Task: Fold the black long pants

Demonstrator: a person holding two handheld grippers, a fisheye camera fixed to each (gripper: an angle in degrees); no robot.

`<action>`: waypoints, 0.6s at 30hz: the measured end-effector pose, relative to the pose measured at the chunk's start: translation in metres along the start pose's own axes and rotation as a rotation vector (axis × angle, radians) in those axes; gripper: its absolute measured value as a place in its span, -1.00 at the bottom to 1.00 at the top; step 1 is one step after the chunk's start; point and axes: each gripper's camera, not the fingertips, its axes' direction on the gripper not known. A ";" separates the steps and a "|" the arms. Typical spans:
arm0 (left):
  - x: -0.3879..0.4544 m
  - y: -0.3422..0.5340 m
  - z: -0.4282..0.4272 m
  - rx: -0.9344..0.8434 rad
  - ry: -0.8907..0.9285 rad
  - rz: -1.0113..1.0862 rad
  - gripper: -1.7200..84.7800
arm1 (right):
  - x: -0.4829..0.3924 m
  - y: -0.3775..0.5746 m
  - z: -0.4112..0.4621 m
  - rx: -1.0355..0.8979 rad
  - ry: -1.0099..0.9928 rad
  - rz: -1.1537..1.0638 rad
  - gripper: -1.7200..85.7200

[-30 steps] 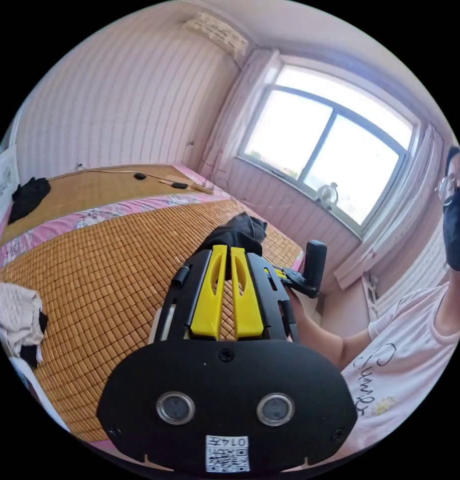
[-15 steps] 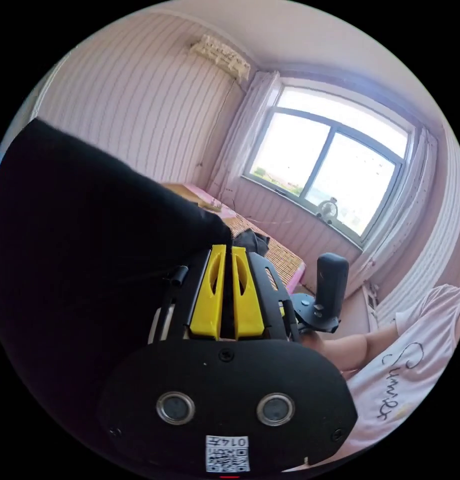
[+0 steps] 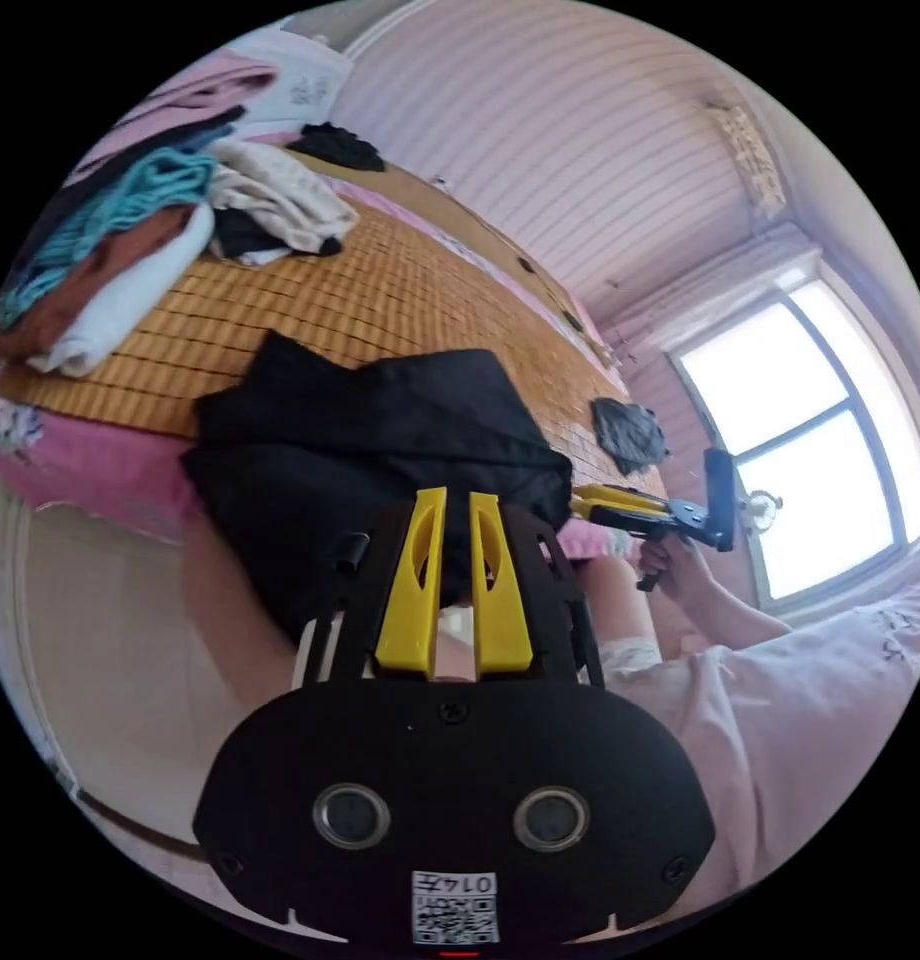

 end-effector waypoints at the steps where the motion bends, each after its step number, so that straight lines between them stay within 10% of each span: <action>1: -0.019 0.003 -0.017 0.011 -0.081 -0.051 -0.82 | -0.020 -0.021 0.008 -0.010 0.000 -0.086 -0.65; 10: -0.086 0.010 -0.088 0.075 -0.102 -0.181 -0.78 | -0.159 -0.131 0.104 -0.244 0.083 -0.614 -0.49; 18: -0.112 0.017 -0.120 0.047 -0.123 -0.194 -0.77 | -0.158 -0.181 0.142 -0.368 0.234 -0.498 -0.51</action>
